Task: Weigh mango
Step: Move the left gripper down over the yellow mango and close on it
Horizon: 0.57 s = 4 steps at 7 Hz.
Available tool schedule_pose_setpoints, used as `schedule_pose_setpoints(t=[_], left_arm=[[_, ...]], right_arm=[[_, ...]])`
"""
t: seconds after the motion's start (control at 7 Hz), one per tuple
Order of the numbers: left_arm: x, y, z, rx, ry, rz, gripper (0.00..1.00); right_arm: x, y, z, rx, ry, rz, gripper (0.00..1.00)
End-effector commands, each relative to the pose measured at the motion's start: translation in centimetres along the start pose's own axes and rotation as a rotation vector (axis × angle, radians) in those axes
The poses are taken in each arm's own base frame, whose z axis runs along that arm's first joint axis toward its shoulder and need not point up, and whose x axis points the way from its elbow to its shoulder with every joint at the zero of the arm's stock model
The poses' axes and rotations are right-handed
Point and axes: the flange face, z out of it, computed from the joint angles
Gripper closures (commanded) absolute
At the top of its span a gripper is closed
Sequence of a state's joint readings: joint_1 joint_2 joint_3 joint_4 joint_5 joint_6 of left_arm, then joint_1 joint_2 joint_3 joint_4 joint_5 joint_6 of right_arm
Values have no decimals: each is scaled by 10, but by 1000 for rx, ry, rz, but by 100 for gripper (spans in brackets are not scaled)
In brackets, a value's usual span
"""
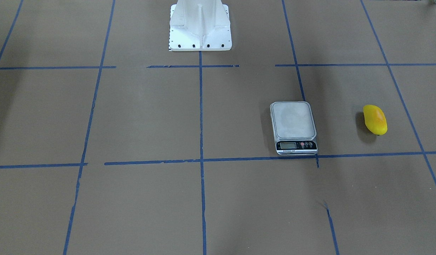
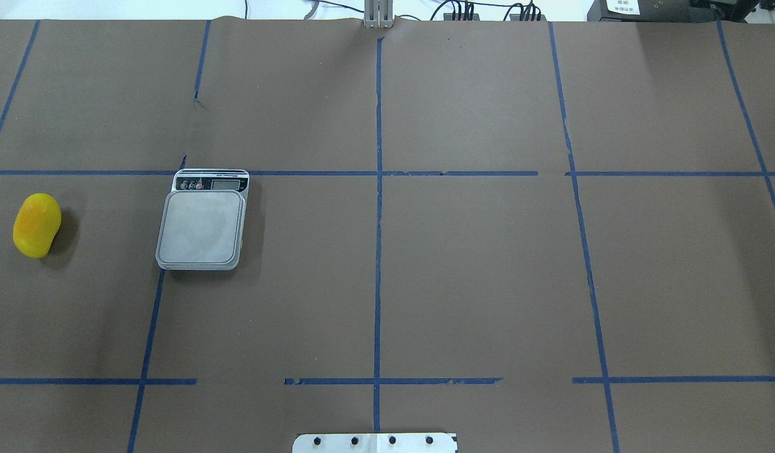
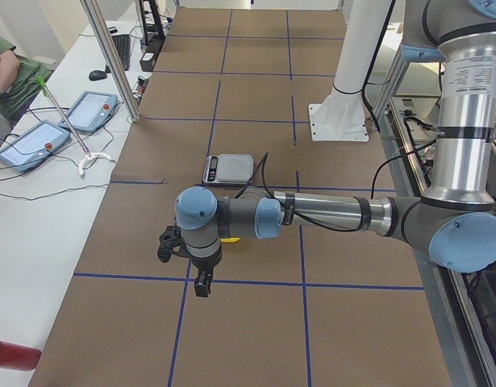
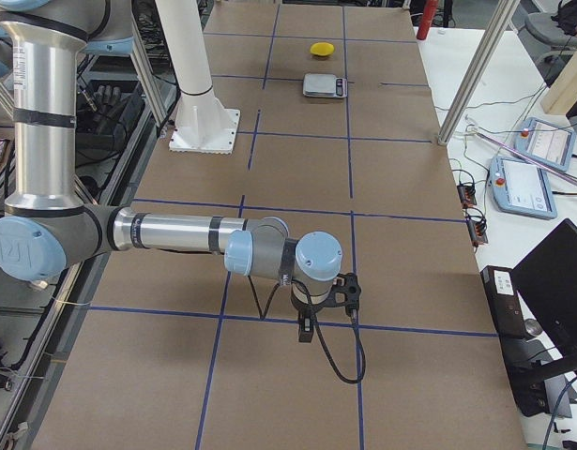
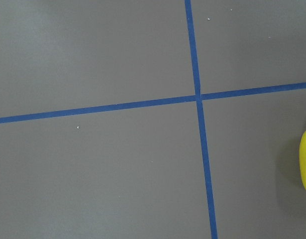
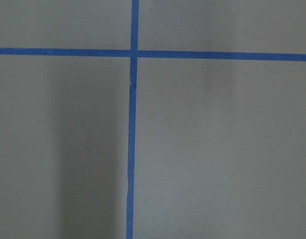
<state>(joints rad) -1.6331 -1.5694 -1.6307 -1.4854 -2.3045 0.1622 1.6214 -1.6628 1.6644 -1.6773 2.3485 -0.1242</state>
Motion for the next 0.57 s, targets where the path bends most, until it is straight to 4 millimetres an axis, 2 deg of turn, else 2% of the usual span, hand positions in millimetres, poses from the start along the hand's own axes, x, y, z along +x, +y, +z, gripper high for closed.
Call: schedule_pose_setpoints(t=[0.0, 0.29, 0.43], left_arm=[[-1, 9, 4, -5, 14, -4, 0], [3, 2, -1, 12, 12, 11, 0], [12, -4, -10, 36, 8, 24, 0]], right_arm=[[0, 0, 0, 0, 0, -1, 0], [0, 0, 0, -1, 0, 1, 0], [0, 0, 0, -1, 0, 1, 0]])
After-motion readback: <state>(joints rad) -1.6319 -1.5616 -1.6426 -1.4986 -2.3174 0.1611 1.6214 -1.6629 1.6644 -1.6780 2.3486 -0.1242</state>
